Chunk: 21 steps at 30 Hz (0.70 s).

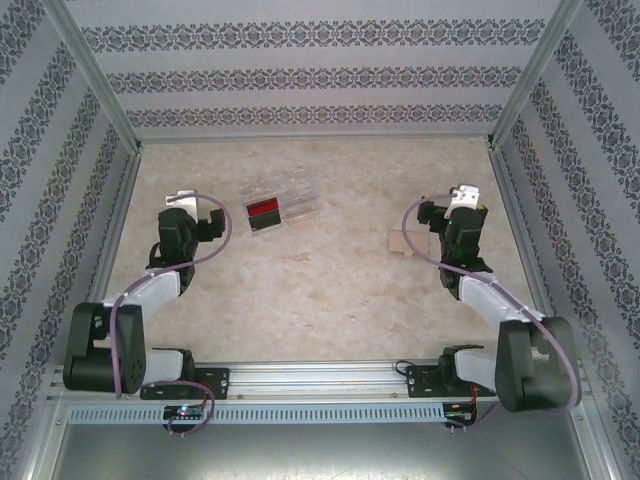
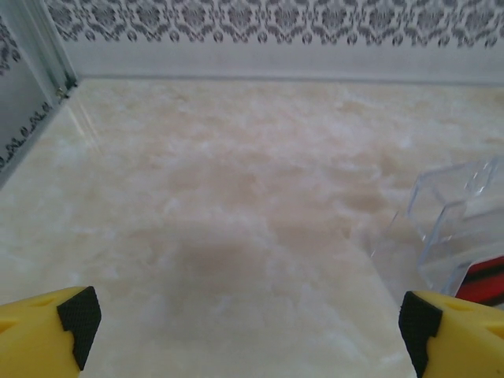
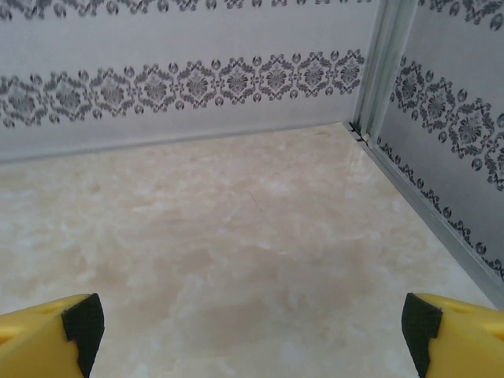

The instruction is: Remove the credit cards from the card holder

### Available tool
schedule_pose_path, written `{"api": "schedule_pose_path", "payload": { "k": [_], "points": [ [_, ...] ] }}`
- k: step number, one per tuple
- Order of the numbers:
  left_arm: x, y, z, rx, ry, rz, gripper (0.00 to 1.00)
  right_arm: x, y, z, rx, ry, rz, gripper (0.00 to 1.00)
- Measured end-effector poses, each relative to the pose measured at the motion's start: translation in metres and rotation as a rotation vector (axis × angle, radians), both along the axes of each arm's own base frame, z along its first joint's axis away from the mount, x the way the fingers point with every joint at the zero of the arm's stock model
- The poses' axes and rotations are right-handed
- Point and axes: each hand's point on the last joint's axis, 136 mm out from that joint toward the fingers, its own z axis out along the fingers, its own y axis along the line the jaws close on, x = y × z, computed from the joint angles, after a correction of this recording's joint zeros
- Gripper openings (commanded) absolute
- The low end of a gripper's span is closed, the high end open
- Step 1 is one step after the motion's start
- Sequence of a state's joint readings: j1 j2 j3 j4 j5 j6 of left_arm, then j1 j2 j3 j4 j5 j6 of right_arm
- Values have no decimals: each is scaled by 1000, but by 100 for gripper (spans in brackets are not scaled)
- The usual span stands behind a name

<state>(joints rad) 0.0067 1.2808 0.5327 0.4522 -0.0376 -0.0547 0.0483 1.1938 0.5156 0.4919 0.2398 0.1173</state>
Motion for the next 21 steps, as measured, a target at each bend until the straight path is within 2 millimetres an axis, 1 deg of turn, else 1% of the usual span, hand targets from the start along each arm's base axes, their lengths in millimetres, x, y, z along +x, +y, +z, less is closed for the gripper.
{"api": "schedule_pose_path", "payload": {
  "k": [3,4,6,8,11,13,17,18,21],
  "points": [
    [-4,0,21,-54,-7,21,99,0,0,21,68,10,-19,98],
    [-6,0,28,-74,-4,28,99,0,2,25,90,16,-18,98],
    [-9,-2,42,-117,2,38,99,-3,6,28,149,42,-12,98],
    [-11,-3,56,-156,4,46,99,-6,12,23,210,87,-4,98],
    [-17,-7,71,-209,6,43,99,-10,23,8,302,185,12,98],
    [-21,-11,75,-244,17,32,99,-9,32,-4,364,263,24,95],
    [-26,-24,74,-302,65,-14,99,-8,47,-38,465,419,37,83],
    [-27,-28,73,-315,80,-32,99,-9,51,-50,490,470,37,80],
    [-28,-40,69,-350,124,-90,100,-11,59,-80,538,597,24,75]
  ]
}}
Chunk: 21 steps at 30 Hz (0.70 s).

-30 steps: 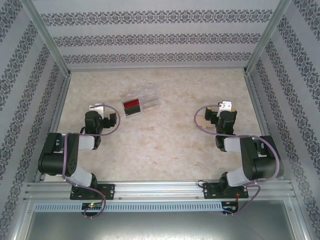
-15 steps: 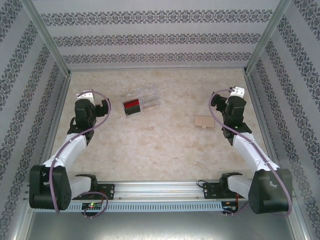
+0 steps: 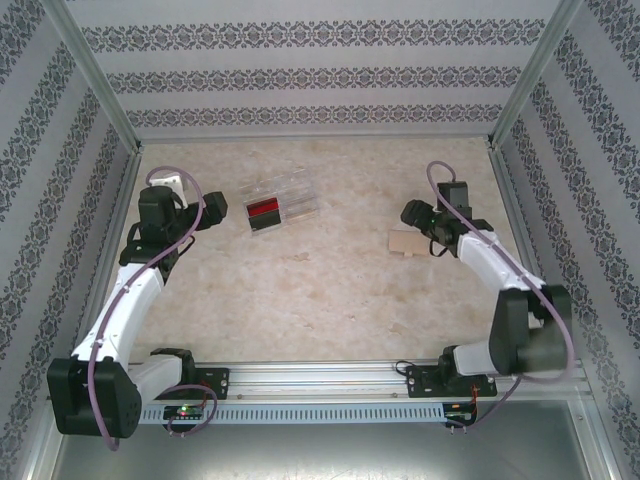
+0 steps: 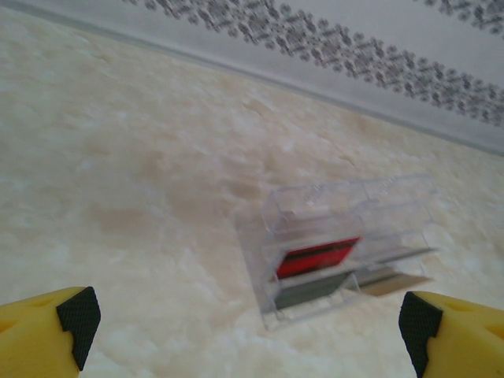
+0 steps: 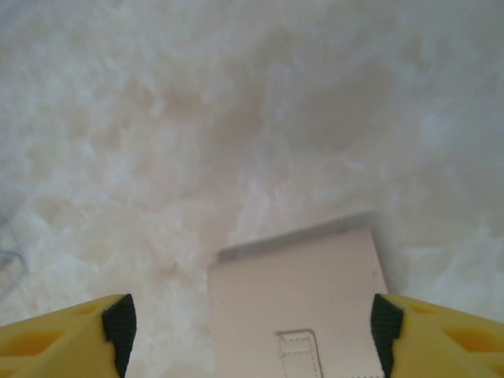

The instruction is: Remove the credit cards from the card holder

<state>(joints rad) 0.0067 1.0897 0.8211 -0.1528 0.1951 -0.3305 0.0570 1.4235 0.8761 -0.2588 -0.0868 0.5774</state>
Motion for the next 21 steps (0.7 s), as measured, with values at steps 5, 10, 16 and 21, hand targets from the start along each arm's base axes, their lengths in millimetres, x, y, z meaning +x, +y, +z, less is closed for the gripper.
{"api": "schedule_pose_path", "payload": {
  "k": [5,10,16,21],
  "points": [
    [1,-16,-10,-45,53,-80,100,-1,10,-32,24,146,21,74],
    [0,-31,-24,-73,114,-137,100,1,22,-48,12,219,55,72],
    [-1,-49,-34,-88,162,-196,100,-6,47,-67,-14,279,125,71],
    [0,-68,-42,-87,202,-247,99,-16,91,-66,-1,273,217,71]
  ]
}}
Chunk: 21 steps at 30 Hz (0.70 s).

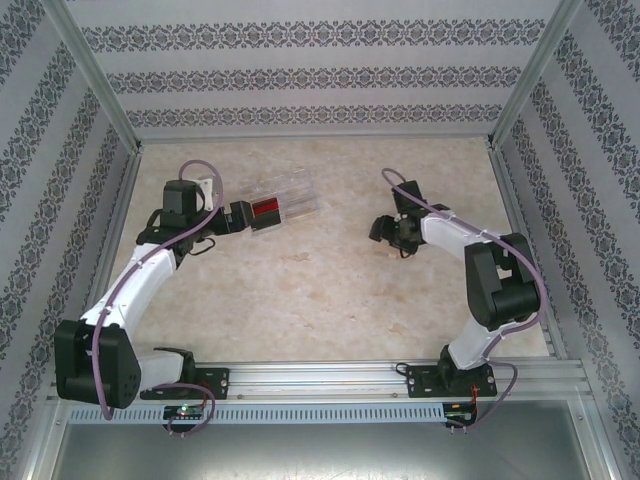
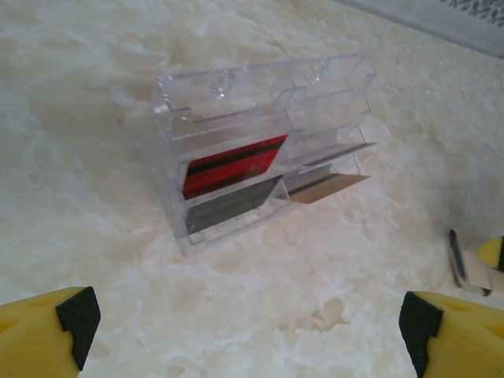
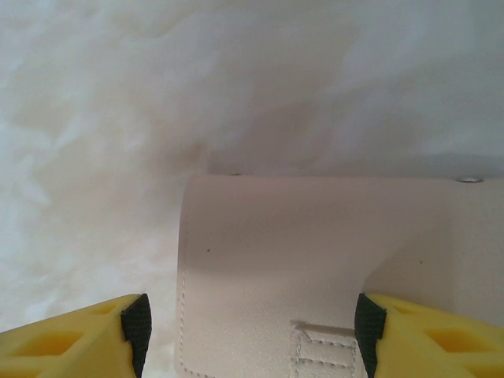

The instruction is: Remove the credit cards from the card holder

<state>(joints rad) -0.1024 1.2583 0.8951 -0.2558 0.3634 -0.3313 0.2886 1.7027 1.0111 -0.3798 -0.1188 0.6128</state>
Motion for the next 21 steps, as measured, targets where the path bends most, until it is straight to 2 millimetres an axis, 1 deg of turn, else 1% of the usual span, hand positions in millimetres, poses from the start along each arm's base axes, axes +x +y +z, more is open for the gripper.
{"api": "schedule_pose_path", "payload": {
  "k": [2,4,6,9,11,13,17,19,21],
  "points": [
    [1,-10,-5,3,20,-26,99,-6,24,1,27,0,42,71],
    [1,-25,-12,7,44,-62,96,-15,50,1,63,4,87,70],
    [1,-41,-20,11,70,-102,93,-22,72,4,101,7,121,70],
    [1,-69,-32,16,116,-167,89,-32,93,6,151,21,147,70],
    [3,-87,-40,15,144,-206,82,-34,95,10,167,23,144,69],
    [6,-106,-50,3,181,-237,77,-31,93,19,181,5,126,69],
    [12,-136,-68,-19,245,-280,70,-20,81,39,206,-49,86,68],
    [20,-152,-79,-31,278,-294,66,-14,74,44,212,-66,65,68],
    [31,-165,-86,-38,296,-306,63,-12,68,44,212,-69,48,68]
  ]
}}
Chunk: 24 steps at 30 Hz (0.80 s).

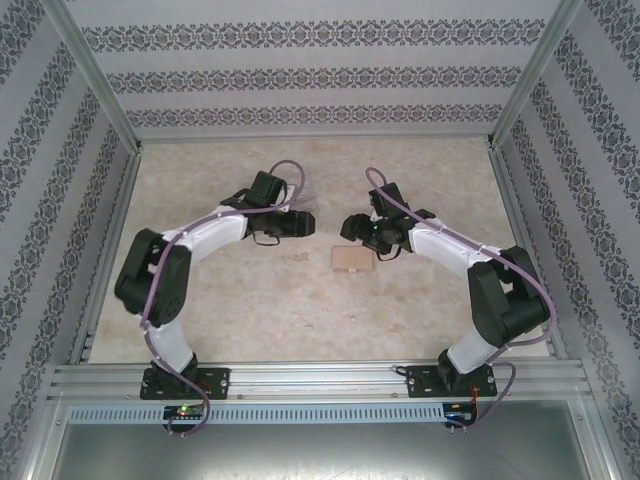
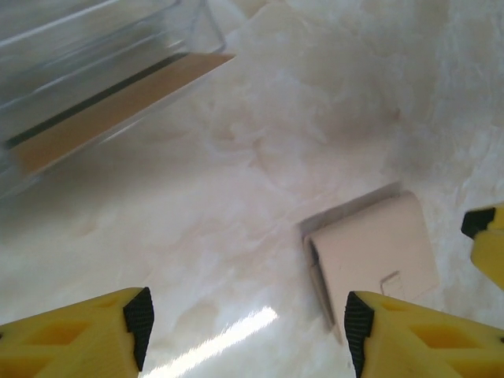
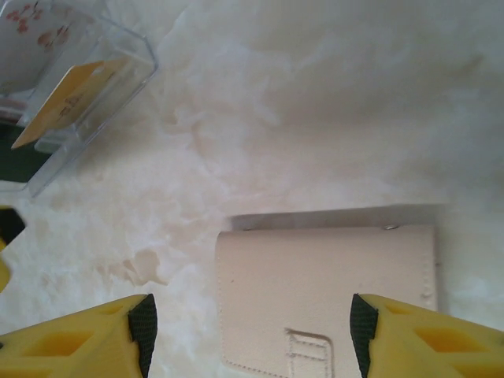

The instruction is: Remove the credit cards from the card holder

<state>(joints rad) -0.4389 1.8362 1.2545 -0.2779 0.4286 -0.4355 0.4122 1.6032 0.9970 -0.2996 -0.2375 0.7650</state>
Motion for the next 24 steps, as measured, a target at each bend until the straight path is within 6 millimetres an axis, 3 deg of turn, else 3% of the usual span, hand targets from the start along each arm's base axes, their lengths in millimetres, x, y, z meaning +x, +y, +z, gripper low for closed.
{"api": "schedule_pose_path", "payload": {
  "k": [4,8,15,24],
  "points": [
    [22,-17,-14,-6,23,-4,63,-6,-14,-10,-11,25,-27,68],
    [38,-21,-20,16,23,9,64,-16,-23,-13,-17,39,-41,68],
    [65,-15,-3,95,-52,48,70,-20,-29,-9,-13,28,-51,68],
    [73,-2,2,184,-94,63,78,-24,-31,-9,-13,28,-51,69]
  ]
}}
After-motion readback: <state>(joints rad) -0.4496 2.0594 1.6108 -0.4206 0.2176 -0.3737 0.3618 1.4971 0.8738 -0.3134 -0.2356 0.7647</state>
